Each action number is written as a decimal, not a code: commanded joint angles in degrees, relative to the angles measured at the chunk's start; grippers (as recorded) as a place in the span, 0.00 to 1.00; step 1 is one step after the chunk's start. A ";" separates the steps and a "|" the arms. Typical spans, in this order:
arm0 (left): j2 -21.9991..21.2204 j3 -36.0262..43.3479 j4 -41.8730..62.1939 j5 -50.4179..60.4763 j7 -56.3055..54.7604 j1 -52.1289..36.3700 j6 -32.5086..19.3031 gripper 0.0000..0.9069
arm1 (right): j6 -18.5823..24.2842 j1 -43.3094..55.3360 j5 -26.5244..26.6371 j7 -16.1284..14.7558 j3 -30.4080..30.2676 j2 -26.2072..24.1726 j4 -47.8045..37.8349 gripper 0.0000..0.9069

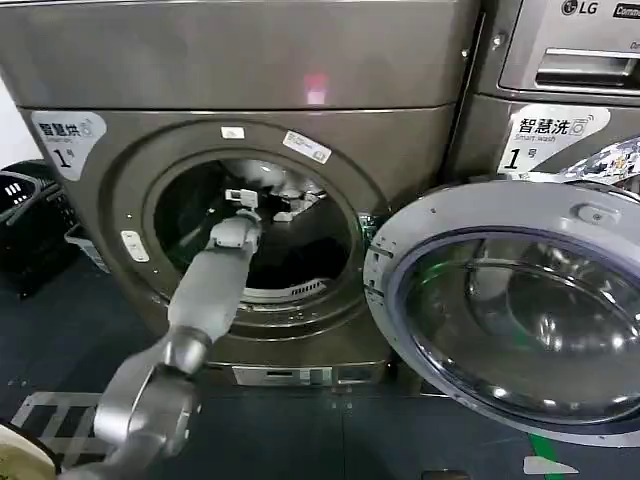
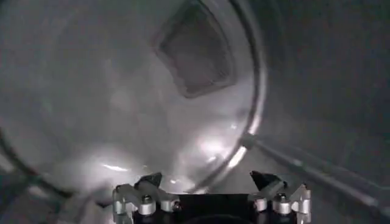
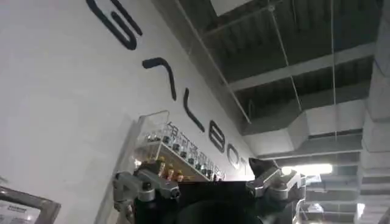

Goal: Grasp the clothes from the dryer.

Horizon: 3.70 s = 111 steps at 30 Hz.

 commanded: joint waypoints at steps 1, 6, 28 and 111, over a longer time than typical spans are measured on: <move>0.58 12.08 4.23 7.59 15.49 -3.31 -1.61 1.00 | 0.08 0.32 -0.11 -0.06 -0.31 -0.05 -0.17 1.00; 1.40 16.51 6.07 12.07 22.20 -5.00 -3.14 1.00 | 0.14 0.68 -0.29 -0.16 -0.81 -0.07 -0.43 1.00; -1.37 27.90 8.77 21.72 28.31 -7.95 -5.54 1.00 | 0.60 1.45 -1.39 -0.71 -1.89 -1.57 -2.06 1.00; -3.02 -23.84 -37.90 5.18 -33.53 33.00 -14.32 0.00 | 2.61 2.91 -2.36 0.45 -4.50 -1.92 -0.87 1.00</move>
